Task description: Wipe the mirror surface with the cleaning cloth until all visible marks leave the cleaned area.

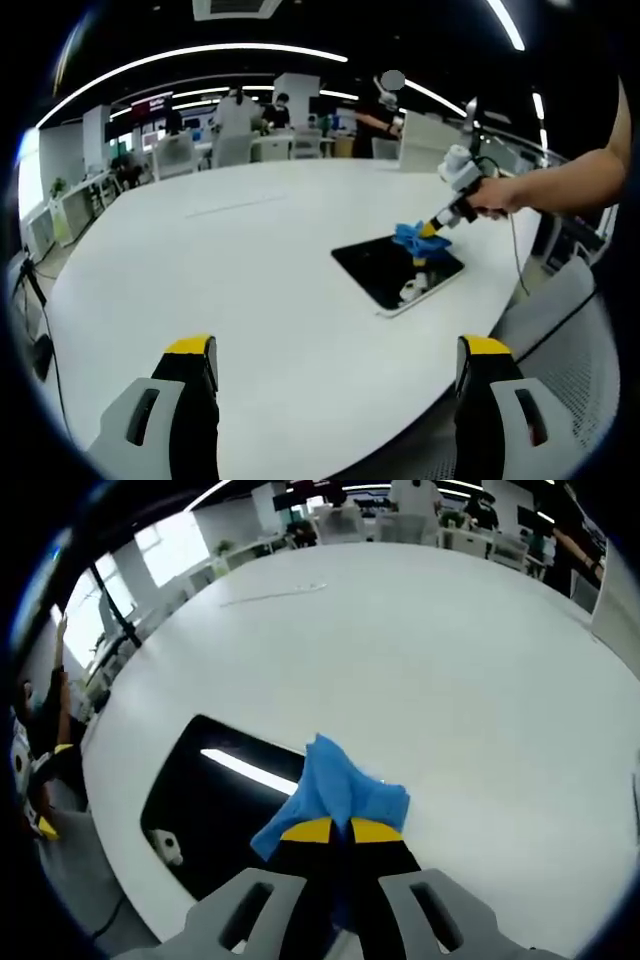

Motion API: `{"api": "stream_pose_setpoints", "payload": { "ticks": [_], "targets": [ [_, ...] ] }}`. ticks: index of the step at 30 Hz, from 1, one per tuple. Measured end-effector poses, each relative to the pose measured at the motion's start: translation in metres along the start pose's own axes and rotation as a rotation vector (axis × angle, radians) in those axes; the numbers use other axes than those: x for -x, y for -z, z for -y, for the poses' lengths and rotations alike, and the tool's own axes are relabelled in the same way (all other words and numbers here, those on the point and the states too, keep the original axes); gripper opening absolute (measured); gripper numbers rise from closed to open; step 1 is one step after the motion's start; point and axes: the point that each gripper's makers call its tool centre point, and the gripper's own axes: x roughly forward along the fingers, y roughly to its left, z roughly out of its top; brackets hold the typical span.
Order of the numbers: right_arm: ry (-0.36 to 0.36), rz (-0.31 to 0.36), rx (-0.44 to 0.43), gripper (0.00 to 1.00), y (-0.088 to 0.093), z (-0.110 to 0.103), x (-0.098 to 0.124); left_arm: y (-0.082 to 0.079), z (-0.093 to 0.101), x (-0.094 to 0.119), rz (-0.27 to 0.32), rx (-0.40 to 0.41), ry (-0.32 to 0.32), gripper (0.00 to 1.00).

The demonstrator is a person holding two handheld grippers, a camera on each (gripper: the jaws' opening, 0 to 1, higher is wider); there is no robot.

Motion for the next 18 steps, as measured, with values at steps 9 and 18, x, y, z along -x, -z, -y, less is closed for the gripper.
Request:
{"api": "stream_pose_setpoints", "payload": {
  "ticks": [9, 18],
  "targets": [
    [0.010, 0.009, 0.014, 0.00, -0.007, 0.002, -0.004, 0.000, 0.001, 0.000, -0.004, -0.004, 0.000, 0.99],
    [0.005, 0.030, 0.014, 0.00, -0.012, 0.004, -0.007, 0.001, 0.001, 0.000, -0.005, -0.006, 0.001, 0.99]
  ]
}}
